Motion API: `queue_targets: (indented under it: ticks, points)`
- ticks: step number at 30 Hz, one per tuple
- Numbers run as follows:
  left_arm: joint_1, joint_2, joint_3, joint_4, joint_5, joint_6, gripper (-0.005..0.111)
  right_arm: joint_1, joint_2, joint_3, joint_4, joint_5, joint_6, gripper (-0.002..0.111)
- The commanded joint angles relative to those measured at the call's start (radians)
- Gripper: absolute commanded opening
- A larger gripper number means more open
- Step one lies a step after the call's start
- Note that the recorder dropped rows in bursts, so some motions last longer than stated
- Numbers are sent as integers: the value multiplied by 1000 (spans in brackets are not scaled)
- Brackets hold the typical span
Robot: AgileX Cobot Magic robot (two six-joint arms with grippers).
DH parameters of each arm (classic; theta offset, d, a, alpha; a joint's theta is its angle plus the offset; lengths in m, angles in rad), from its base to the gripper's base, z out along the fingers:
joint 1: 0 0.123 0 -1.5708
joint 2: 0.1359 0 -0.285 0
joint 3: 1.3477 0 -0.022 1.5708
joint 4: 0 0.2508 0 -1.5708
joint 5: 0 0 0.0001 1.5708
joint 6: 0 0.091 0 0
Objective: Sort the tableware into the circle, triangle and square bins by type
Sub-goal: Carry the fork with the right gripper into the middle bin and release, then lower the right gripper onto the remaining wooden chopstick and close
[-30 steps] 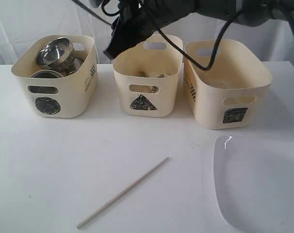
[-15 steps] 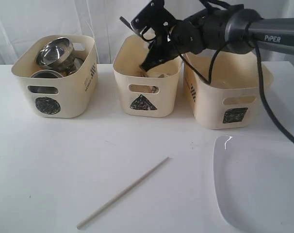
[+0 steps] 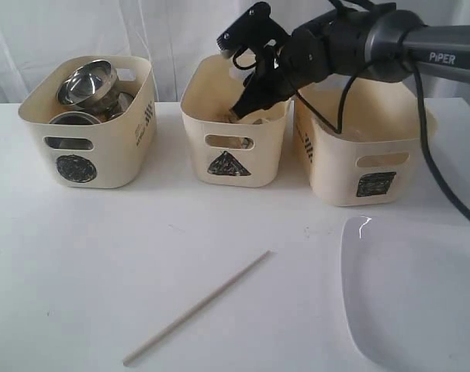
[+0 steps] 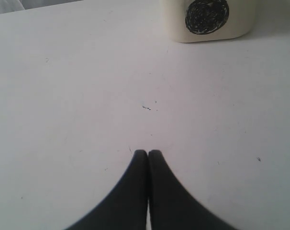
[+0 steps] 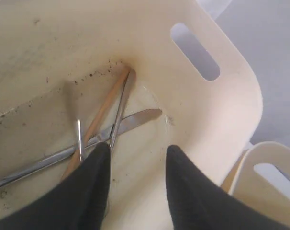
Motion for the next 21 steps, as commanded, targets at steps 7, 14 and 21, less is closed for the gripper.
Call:
queue_targets:
  ticks: [7, 14, 21]
  points:
    - [-5, -4, 3, -11, -3, -1, 0, 2, -198, -1, 277, 279, -13, 37]
    - [-5, -4, 3, -11, -3, -1, 0, 93, -252, 18, 547, 819, -520, 32]
    - [-5, -4, 3, -11, -3, -1, 0, 362, -172, 171, 411, 817, -711, 32]
